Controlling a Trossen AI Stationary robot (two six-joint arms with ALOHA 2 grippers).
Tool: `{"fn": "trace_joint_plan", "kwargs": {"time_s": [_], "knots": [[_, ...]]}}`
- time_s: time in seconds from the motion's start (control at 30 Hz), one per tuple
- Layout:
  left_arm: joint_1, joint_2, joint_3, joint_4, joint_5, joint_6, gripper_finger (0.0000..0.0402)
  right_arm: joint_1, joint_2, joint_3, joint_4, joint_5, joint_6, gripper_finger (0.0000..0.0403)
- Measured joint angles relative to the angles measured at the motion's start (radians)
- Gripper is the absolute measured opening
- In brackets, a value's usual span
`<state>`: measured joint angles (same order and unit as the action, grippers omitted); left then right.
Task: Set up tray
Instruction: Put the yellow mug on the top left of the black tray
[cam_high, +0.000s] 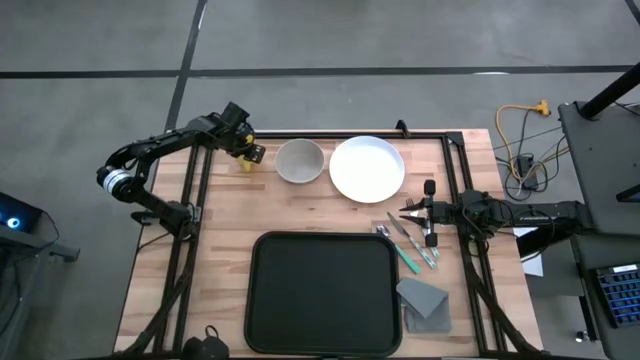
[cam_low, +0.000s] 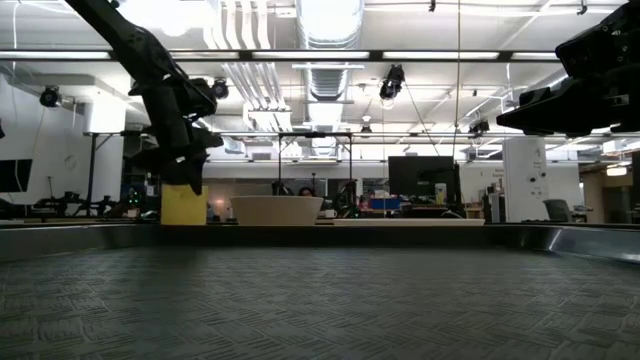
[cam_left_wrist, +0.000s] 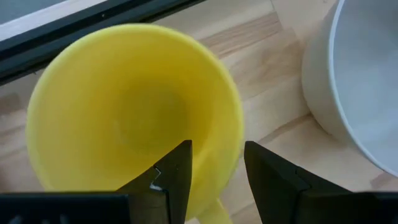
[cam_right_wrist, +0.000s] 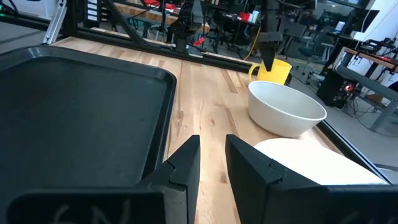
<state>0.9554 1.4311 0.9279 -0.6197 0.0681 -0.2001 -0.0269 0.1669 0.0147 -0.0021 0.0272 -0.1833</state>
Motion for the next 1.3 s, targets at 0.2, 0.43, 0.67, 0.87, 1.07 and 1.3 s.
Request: {"fn": "trace_joint_plan", "kwargs": {"time_s": [0.2, 0.43, 0.67, 0.87, 1.07, 1.3], "knots": [[-0.001, 0.0, 0.0, 0.003, 0.001, 0.0, 0.0132, 0.0, 0.0, 0.0, 0.0, 0.0, 0.0, 0.0068], [-0.001, 0.0, -0.005, 0.007, 0.003, 0.091, 0.0132, 0.0, 0.0, 0.0, 0.0, 0.0, 0.0, 0.0068], [-0.006, 0.0, -0.021, 0.006, 0.003, 0.144, 0.0102, 0.0, 0.0, 0.0, 0.0, 0.0, 0.0, 0.0068], [-0.006, -0.003, -0.037, 0.011, -0.003, 0.204, 0.0012, 0.0, 0.0, 0.0, 0.0, 0.0, 0.0, 0.0068], [-0.007, -0.001, -0.016, 0.0, 0.001, 0.215, 0.0004, 0.0, 0.0, 0.0, 0.0, 0.0, 0.0, 0.0068], [-0.065, -0.005, 0.02, -0.027, 0.016, 0.24, 0.0001, 0.0, 0.0, 0.0, 0.0, 0.0, 0.0, 0.0068]]}}
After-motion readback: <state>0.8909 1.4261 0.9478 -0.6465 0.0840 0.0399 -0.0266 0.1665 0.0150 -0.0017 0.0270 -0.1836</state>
